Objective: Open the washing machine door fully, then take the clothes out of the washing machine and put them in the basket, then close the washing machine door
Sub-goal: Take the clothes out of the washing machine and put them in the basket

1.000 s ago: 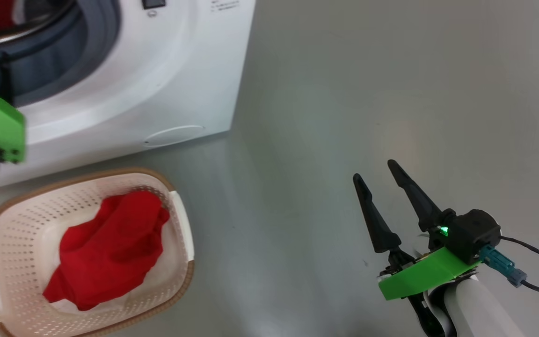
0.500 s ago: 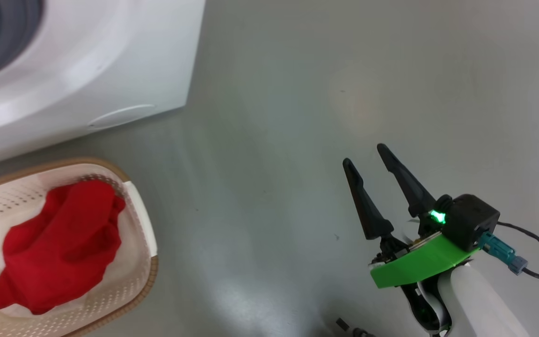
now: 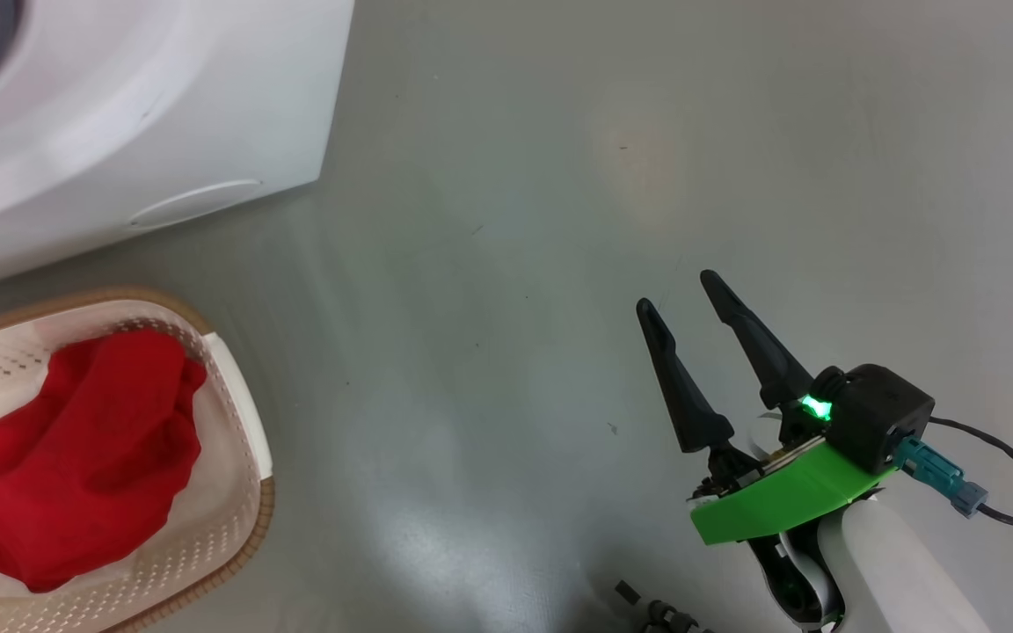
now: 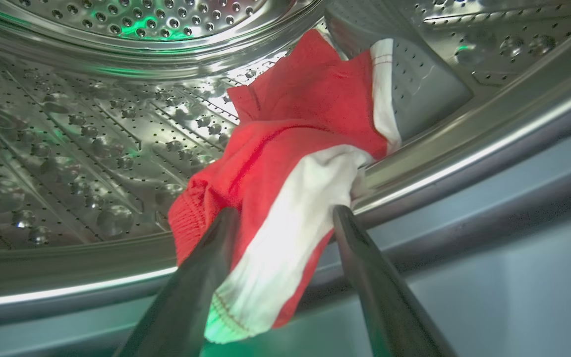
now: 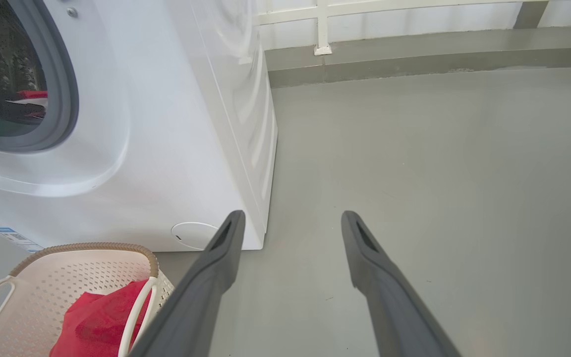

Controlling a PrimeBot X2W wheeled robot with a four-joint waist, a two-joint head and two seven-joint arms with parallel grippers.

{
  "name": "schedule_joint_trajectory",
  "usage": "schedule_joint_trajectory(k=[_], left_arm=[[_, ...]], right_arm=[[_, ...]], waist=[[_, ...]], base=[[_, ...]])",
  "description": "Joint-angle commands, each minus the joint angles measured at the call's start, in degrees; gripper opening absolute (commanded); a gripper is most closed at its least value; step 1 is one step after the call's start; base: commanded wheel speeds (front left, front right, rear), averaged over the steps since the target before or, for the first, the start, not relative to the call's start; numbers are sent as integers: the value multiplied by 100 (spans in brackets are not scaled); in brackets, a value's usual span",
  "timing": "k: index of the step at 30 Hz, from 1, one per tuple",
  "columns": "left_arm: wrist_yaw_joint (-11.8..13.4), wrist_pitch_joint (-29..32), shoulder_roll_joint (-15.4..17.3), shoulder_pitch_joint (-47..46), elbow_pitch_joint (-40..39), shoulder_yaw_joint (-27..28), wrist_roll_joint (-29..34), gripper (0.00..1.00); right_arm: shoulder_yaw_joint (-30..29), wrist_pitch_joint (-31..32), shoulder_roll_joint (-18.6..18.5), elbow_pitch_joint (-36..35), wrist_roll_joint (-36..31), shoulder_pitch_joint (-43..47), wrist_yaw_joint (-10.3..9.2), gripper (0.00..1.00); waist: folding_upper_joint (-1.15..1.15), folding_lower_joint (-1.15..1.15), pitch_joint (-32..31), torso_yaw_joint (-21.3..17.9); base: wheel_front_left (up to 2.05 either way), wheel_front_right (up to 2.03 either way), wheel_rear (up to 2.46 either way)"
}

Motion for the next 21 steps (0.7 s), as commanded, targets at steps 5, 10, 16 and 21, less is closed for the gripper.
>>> schedule_joint_trajectory(k=[5,10,16,21], left_arm=[[-102,128,516,-107,-65,90,-29,88],[-200,150,578,-206,92,-26,-29,3],[-230,-37,586,-363,316,-124,-30,0],[-204,-332,485,-478,512,-145,-96,0]], right_arm=[[105,-37,-43,-152,130,-77,2,100],[102,-37,-43,-156,128,-117,2,100],[92,-37,-43,-134,120,-146,2,100],[57,-37,-43,-123,79,-156,2,100]], waist=[[0,0,59,-4],[0,0,88,-11],[0,0,91,-13],[0,0,59,39]], base=[[0,0,0],[0,0,0],[0,0,0],[0,0,0]])
